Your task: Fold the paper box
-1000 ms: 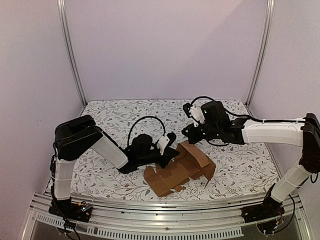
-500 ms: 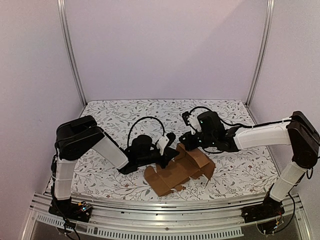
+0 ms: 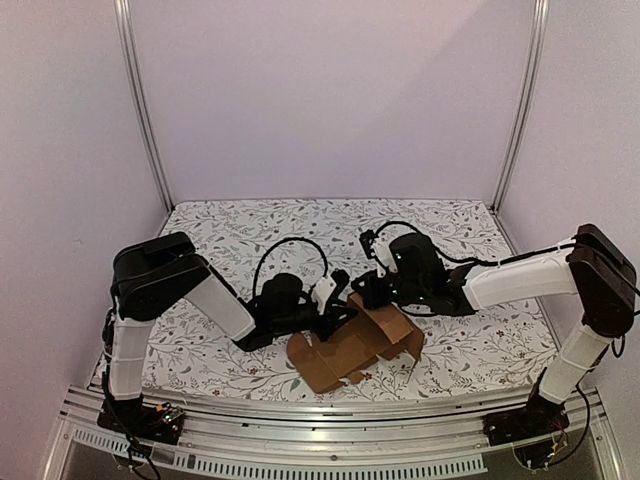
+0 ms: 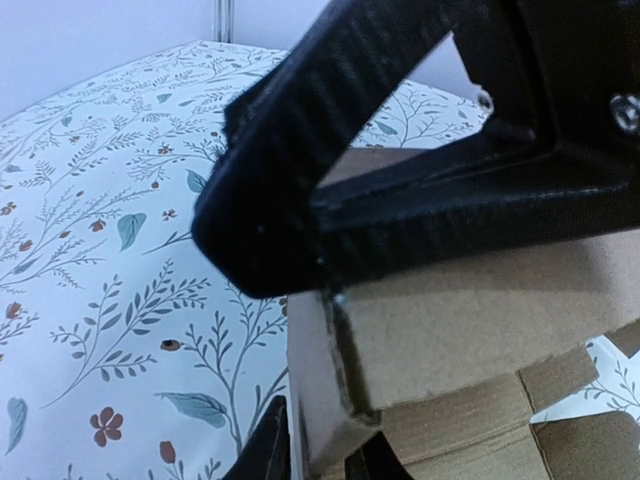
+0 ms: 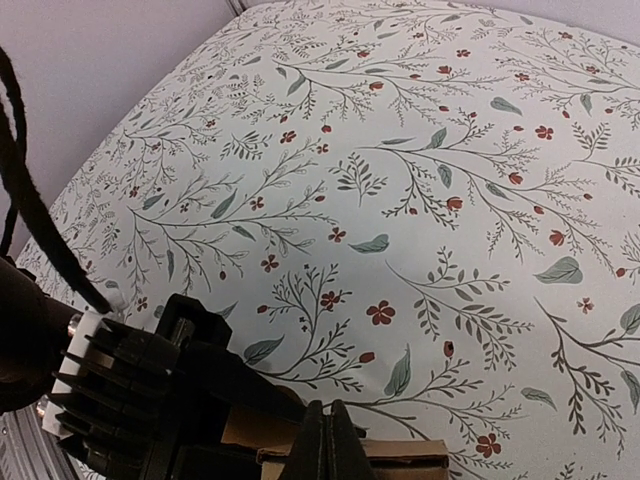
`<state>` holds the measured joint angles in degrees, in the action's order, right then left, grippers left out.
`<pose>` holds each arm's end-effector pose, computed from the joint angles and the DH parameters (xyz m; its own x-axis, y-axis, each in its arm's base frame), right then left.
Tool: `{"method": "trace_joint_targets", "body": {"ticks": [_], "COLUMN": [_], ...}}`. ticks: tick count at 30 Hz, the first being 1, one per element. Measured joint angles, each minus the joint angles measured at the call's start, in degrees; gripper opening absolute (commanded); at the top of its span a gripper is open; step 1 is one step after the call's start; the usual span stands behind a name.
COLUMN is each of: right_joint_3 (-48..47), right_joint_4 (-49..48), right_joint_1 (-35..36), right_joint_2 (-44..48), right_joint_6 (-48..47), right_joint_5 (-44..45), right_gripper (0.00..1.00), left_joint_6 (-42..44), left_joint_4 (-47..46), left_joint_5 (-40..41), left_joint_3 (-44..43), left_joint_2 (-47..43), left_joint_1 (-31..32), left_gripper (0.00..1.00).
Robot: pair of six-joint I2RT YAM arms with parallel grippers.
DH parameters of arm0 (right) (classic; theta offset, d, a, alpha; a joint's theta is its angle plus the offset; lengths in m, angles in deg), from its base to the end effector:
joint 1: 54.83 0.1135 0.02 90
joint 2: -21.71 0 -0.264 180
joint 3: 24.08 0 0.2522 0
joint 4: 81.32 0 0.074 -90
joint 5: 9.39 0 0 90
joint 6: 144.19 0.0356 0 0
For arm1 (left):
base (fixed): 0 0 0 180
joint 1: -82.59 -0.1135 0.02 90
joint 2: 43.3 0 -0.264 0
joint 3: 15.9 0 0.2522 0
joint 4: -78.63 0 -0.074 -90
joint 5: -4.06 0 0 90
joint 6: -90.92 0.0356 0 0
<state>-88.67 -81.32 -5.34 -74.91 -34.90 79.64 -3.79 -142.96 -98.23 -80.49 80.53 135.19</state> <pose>0.2315 0.2719 0.1839 -0.5794 -0.1696 -0.7972 -0.6125 0.7359 0.2885 0.2367 -0.3221 0.0831 -0.2574 0.2046 -0.9444 0.8812 0.4506 -0.1426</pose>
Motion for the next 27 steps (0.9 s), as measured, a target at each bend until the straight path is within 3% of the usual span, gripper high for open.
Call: {"method": "trace_joint_targets", "body": {"ticks": [2, 5, 12, 15, 20, 27], "right_joint_3": [0.15, 0.31, 0.44, 0.42, 0.39, 0.02], "right_joint_4": [-0.26, -0.55, -0.42, 0.76, 4.92, 12.68], "right_joint_1": [0.0, 0.02, 0.02, 0.09, 0.39, 0.24], "right_joint_2": [0.0, 0.0, 0.24, 0.9, 3.65, 11.43], "right_joint_6": [0.22, 0.44, 0.85, 0.81, 0.35, -1.29], "right_joint_5": [0.17, 0.24, 0.46, 1.01, 2.4, 4.92], "right_gripper": [0.0, 0.0, 0.0, 0.07, 0.3, 0.48], "left_joint_6": [0.0, 0.28, 0.74, 1.64, 3.08, 3.21], "left_joint_4": [0.02, 0.07, 0.55, 0.74, 3.17, 8.83], "left_joint_5": [-0.04, -0.24, -0.81, -0.55, 2.19, 7.04], "left_joint_3": [0.0, -0.04, -0.31, -0.31, 0.11, 0.7], "left_joint_2": [0.0, 0.0, 0.0, -0.07, -1.77, -7.23], "left_joint_1": [0.0, 0.0, 0.07, 0.28, 0.76, 0.81], "left_gripper": [0.15, 0.0, 0.0, 0.0, 0.0, 0.0]}}
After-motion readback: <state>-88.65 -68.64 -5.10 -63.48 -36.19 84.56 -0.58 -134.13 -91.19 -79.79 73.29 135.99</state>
